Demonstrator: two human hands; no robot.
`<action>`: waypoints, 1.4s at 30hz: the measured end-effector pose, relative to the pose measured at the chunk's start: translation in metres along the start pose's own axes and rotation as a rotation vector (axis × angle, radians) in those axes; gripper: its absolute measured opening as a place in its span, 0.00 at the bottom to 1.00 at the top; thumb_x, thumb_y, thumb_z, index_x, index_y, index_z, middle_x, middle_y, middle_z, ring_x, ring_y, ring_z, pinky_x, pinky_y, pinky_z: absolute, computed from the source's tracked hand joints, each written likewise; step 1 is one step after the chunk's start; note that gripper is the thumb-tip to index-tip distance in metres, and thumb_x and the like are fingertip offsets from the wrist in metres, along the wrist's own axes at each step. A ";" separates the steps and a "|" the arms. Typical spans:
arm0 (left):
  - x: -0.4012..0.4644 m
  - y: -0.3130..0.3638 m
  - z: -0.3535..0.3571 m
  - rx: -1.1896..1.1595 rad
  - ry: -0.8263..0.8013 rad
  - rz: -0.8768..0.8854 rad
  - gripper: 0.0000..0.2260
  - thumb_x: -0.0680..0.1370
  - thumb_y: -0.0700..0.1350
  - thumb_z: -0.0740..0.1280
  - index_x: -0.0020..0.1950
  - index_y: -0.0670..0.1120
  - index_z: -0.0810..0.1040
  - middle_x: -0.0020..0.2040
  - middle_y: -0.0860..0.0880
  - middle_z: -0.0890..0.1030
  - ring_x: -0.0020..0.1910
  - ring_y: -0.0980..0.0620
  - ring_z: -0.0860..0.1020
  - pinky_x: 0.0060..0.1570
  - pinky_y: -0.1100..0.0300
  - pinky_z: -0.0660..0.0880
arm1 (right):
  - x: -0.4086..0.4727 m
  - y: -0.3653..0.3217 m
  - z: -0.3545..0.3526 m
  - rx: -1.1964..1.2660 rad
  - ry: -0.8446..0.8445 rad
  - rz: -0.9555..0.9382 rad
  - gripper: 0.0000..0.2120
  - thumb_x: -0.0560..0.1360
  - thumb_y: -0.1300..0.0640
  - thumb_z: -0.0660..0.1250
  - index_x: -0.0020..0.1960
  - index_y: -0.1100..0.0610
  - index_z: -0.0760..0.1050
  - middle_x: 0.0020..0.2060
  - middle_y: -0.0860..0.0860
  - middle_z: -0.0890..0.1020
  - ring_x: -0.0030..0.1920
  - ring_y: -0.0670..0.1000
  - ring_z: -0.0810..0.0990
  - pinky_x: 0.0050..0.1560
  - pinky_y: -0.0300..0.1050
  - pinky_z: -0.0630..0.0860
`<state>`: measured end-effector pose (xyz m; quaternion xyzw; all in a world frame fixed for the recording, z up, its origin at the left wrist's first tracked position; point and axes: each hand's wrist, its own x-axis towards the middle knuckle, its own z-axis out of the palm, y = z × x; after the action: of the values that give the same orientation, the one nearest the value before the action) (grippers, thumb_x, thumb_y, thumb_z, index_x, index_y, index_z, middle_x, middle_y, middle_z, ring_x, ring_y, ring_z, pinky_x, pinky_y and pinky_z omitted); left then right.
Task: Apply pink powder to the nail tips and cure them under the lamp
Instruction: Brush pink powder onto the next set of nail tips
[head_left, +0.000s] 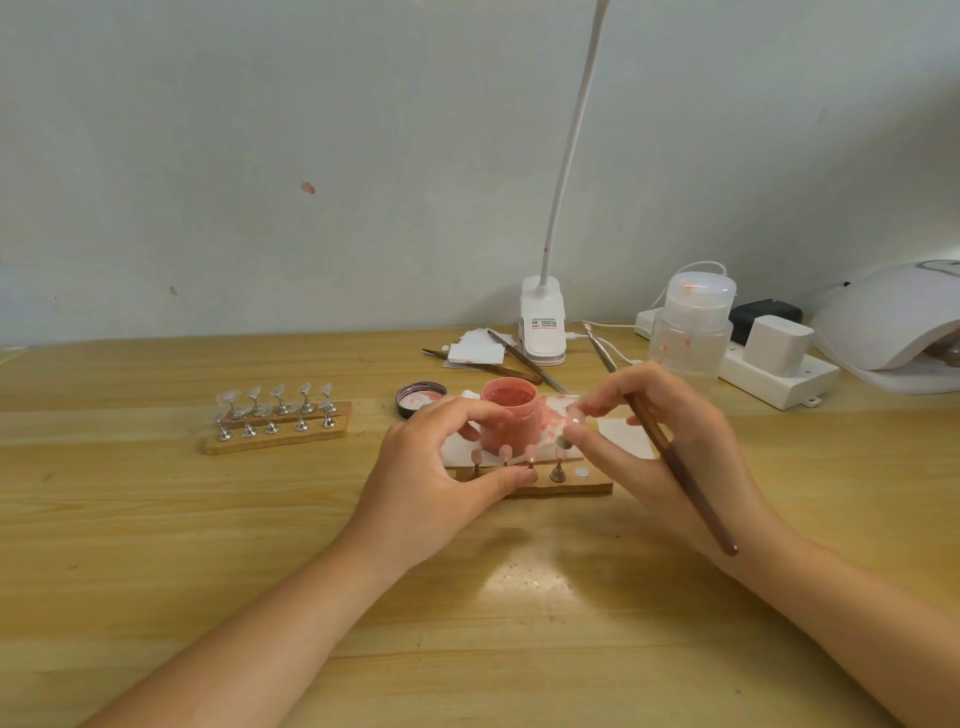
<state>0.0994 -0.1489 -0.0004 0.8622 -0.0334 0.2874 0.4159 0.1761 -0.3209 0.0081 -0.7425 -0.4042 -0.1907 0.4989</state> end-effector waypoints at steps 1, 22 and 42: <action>0.000 -0.003 0.000 0.015 -0.009 -0.040 0.17 0.62 0.54 0.75 0.48 0.57 0.77 0.44 0.62 0.78 0.46 0.61 0.74 0.49 0.65 0.69 | 0.001 0.003 -0.004 -0.017 -0.023 0.016 0.10 0.65 0.52 0.72 0.42 0.47 0.72 0.39 0.40 0.79 0.44 0.39 0.78 0.46 0.38 0.75; 0.002 -0.018 0.002 -0.002 -0.130 -0.227 0.14 0.63 0.48 0.77 0.44 0.56 0.77 0.42 0.54 0.81 0.43 0.61 0.77 0.46 0.72 0.70 | 0.003 0.022 -0.024 -0.317 -0.236 -0.065 0.16 0.69 0.35 0.56 0.42 0.45 0.74 0.32 0.38 0.77 0.34 0.41 0.77 0.32 0.31 0.71; 0.001 -0.012 0.002 -0.008 -0.126 -0.144 0.13 0.64 0.44 0.77 0.43 0.54 0.77 0.41 0.56 0.81 0.42 0.61 0.78 0.46 0.75 0.70 | 0.013 0.019 -0.032 -0.775 -0.585 0.053 0.18 0.77 0.56 0.59 0.64 0.41 0.66 0.52 0.40 0.75 0.49 0.44 0.74 0.36 0.34 0.66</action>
<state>0.1053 -0.1427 -0.0093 0.8770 0.0014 0.2021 0.4359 0.2032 -0.3472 0.0194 -0.9062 -0.4077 -0.0978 0.0560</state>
